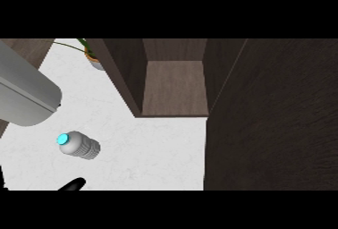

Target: Pick up the bottled water, place it into the cabinet and close the cabinet

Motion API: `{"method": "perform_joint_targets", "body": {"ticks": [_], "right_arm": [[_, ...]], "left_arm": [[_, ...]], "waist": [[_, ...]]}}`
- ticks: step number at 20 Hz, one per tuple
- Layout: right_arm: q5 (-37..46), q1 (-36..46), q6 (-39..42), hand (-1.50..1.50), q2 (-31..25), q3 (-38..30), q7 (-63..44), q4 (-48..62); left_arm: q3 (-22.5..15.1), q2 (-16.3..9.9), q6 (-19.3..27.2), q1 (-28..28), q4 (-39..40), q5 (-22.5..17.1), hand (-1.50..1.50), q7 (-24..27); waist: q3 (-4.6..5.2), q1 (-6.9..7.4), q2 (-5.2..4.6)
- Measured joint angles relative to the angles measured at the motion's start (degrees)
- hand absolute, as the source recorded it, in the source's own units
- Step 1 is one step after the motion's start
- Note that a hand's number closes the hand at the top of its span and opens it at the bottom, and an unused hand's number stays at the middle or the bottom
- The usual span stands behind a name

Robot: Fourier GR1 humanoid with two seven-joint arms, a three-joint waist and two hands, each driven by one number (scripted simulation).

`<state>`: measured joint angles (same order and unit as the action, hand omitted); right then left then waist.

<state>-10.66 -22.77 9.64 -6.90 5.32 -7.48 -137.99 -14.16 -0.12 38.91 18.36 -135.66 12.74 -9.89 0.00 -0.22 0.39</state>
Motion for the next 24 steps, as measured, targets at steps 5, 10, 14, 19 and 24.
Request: {"method": "perform_joint_targets", "body": {"ticks": [5,10,14,19,24], "right_arm": [[-0.3,-4.8,2.6,-1.50,-0.4,-0.9,1.5,-0.9],[-0.2,-9.7,4.7,-1.50,-0.2,-0.3,3.6,-1.6],[-0.3,-12.6,6.8,-1.50,-0.4,-1.9,6.2,-1.5],[-0.3,-15.8,8.3,-1.50,0.0,-2.0,8.3,-1.8],[-0.2,-18.6,9.8,-1.50,0.3,-1.8,10.4,-2.0]], "left_arm": [[-8.8,0.0,5.9,3.4,-0.1,3.7,-1.50,0.8],[-14.0,0.1,9.7,6.1,0.0,5.6,-1.50,1.5],[-16.0,-0.6,10.8,8.4,0.4,5.9,-1.50,3.7],[-17.1,-0.7,12.4,8.9,0.7,6.9,-1.50,4.0],[-13.5,-1.5,12.6,8.8,2.3,2.6,-1.50,5.0]], "waist": [[-0.03,-0.14,-0.09],[-0.02,-0.30,-0.08],[-0.01,-0.25,-0.08],[0.00,-0.38,-0.12],[0.06,-0.49,-0.11]]}}
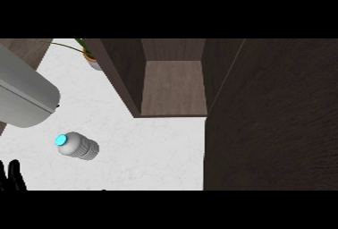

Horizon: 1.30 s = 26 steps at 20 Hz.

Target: Pick up the bottled water, place it into the cabinet and close the cabinet

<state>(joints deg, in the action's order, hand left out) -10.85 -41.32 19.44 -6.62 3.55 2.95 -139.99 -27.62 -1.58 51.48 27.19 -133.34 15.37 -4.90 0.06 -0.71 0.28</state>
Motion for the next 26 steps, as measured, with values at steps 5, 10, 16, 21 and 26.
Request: {"method": "perform_joint_targets", "body": {"ticks": [5,10,16,21,26], "right_arm": [[0.0,-2.3,1.3,-1.50,0.0,-0.2,2.4,0.0],[0.1,-5.6,3.2,-1.50,0.2,-0.4,5.8,0.2],[0.1,-8.7,4.3,-1.50,0.2,-0.2,7.8,0.0],[0.0,-12.2,6.5,-1.50,-0.6,-1.3,11.4,0.0],[-0.1,-15.8,8.5,-1.50,-1.0,-2.5,14.6,0.0]], "left_arm": [[4.8,0.4,-0.9,-0.8,3.7,-8.0,-1.50,4.0],[12.5,0.6,-4.2,-2.7,10.1,-17.6,-1.50,9.2],[17.7,1.2,-9.9,-2.2,20.2,-27.0,-1.50,18.3],[22.2,1.5,-14.8,-4.7,30.8,-33.7,-1.50,25.0],[26.7,1.3,-19.3,-8.8,40.5,-38.3,-1.50,30.5]], "waist": [[0.07,0.14,0.02],[0.09,0.05,0.01],[0.13,0.21,-0.03],[0.12,-0.24,-0.05],[0.09,-0.37,-0.13]]}}
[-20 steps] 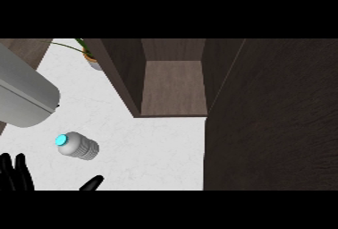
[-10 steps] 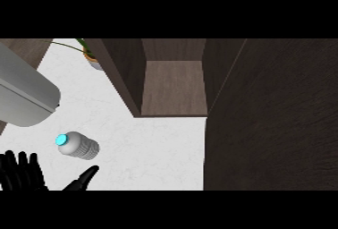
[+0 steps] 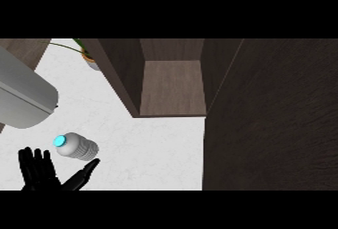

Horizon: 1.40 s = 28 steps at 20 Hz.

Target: Pick up the bottled water, place it into the cabinet and close the cabinet

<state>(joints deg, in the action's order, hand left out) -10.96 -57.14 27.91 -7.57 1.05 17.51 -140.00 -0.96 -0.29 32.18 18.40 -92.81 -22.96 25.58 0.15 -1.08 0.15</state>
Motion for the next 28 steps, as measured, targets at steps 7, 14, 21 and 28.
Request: {"method": "perform_joint_targets", "body": {"ticks": [7,14,21,28], "right_arm": [[-0.4,-3.3,1.8,-1.50,-0.4,-2.5,3.2,0.2],[-0.4,-4.5,3.0,-1.50,0.2,-2.5,5.2,0.5],[-0.7,-6.6,4.4,-1.50,-0.1,-4.7,7.3,0.4],[-0.7,-7.3,5.3,-1.50,0.2,-5.3,8.6,0.7]], "left_arm": [[6.7,-0.3,-6.6,-6.1,14.5,-4.7,-1.50,7.5],[11.5,-0.4,-9.7,-13.4,27.9,-5.9,-1.50,14.1],[15.4,-0.8,-16.2,-17.3,38.6,-8.2,-1.50,20.3],[17.5,-1.1,-24.9,-22.3,45.7,-11.4,-1.50,23.8]], "waist": [[-0.01,0.05,-0.12],[-0.02,0.08,-0.21],[-0.01,0.10,-0.21],[0.00,0.09,-0.24]]}}
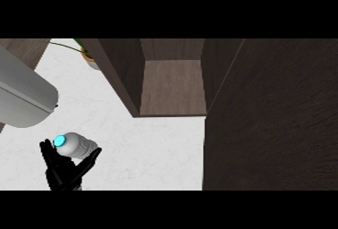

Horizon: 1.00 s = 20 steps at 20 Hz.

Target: Pick up the bottled water, place it into the cabinet and close the cabinet

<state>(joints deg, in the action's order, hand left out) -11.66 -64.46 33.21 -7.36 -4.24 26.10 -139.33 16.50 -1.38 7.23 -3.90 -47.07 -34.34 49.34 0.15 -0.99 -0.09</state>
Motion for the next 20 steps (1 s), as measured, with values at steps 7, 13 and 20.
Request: {"method": "perform_joint_targets", "body": {"ticks": [7,13,20], "right_arm": [[-0.5,-0.8,0.6,-1.50,-0.2,-1.8,0.2,0.0],[-0.7,-0.4,1.1,-1.50,-0.2,-3.1,0.7,0.3],[-1.0,-0.1,1.0,-1.50,-0.7,-3.2,1.0,0.7]], "left_arm": [[1.8,-0.3,-4.6,-3.8,4.5,-1.7,1.50,3.3],[2.8,-0.7,-6.7,-6.2,7.9,-2.3,1.50,5.4],[-3.4,-1.4,-10.0,-8.2,8.2,3.0,1.50,4.2]], "waist": [[-0.03,0.16,0.00],[-0.05,0.19,0.02],[-0.05,-0.13,0.04]]}}
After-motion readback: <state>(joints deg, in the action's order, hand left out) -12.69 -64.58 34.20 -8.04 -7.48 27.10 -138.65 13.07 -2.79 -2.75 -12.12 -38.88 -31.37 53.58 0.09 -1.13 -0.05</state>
